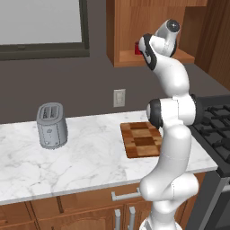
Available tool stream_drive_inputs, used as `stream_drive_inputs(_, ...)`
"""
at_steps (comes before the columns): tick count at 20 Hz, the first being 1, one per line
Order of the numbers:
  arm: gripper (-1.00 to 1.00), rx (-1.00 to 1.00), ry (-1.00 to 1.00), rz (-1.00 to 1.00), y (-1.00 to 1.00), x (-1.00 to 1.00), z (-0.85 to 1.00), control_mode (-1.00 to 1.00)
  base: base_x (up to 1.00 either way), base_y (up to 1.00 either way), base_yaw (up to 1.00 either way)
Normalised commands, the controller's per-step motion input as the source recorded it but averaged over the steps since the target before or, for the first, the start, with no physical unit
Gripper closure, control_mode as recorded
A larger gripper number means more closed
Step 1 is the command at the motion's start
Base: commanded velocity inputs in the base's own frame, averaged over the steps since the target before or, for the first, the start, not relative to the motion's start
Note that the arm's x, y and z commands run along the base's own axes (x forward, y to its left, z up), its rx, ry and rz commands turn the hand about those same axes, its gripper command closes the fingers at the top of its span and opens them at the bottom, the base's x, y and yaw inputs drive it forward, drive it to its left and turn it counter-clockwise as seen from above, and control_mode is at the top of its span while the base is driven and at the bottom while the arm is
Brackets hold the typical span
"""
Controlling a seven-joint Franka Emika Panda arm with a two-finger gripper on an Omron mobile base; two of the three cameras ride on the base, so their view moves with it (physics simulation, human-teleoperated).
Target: Pick the bread, place it on the cutting board, pick the jam, place it on the counter, and close the cabinet.
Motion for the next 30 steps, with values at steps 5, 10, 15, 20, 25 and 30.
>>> stream_drive_inputs(5, 1.0, 0.0, 0.0, 0.0, -0.01, 0.0, 0.0, -1.0, 0.0, 0.0, 0.0)
stream_drive_inputs(10, 1.0, 0.0, 0.0, 0.0, -0.06, 0.0, 0.0, -1.0, 0.0, 0.0, 0.0)
stream_drive_inputs(15, 1.0, 0.0, -0.03, 0.0, -0.07, -0.13, 0.0, -1.0, 0.0, 0.0, 0.0)
stream_drive_inputs(20, 1.0, 0.0, -0.04, 0.0, -0.03, -0.18, 0.0, -1.0, 0.0, 0.0, 0.0)
stream_drive_inputs(25, 1.0, 0.0, -0.01, 0.0, 0.0, -0.2, 0.0, -1.0, 0.0, 0.0, 0.0)
stream_drive_inputs(30, 1.0, 0.0, -0.02, 0.0, 0.0, -0.35, 0.0, -1.0, 0.0, 0.0, 0.0)
